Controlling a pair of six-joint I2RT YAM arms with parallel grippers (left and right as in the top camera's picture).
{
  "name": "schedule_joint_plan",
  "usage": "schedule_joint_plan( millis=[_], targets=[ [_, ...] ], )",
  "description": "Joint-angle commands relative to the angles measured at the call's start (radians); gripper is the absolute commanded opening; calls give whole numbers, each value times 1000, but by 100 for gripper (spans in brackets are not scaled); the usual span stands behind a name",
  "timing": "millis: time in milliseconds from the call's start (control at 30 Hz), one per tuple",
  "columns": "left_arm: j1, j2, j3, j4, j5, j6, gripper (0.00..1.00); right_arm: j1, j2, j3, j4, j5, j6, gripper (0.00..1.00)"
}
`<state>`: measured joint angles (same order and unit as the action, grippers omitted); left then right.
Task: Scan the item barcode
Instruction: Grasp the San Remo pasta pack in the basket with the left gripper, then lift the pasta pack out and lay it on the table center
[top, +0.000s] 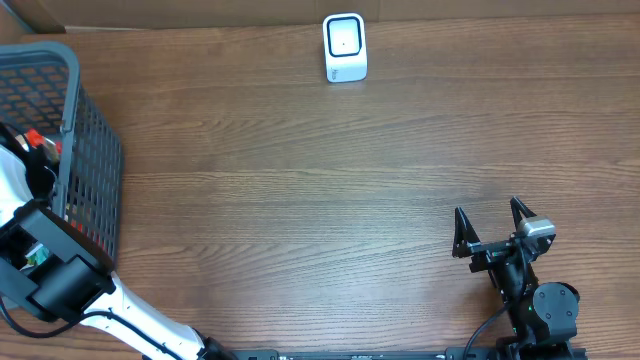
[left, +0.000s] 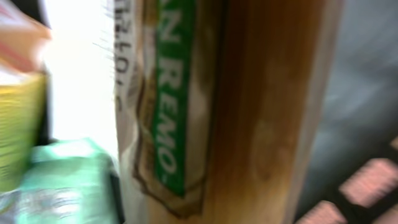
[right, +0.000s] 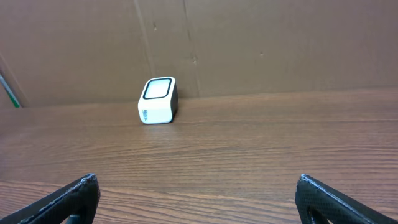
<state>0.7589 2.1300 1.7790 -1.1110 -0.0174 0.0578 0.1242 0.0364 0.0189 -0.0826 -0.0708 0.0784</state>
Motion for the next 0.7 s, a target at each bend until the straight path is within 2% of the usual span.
schedule_joint_plan(
  millis=[0, 200, 433, 667],
  targets=[
    [-8, -100, 243, -59, 21, -108, 4, -4, -9, -11, 4, 6, 3, 100],
    [-8, -195, 413, -93, 18, -110, 4, -4, -9, -11, 5, 6, 3, 100],
    [-33, -330, 489, -93, 45, -85, 4, -4, -9, -11, 4, 6, 3, 100],
    [-177, -489, 558, -95, 59, -27, 4, -4, -9, -11, 4, 6, 3, 100]
  ],
)
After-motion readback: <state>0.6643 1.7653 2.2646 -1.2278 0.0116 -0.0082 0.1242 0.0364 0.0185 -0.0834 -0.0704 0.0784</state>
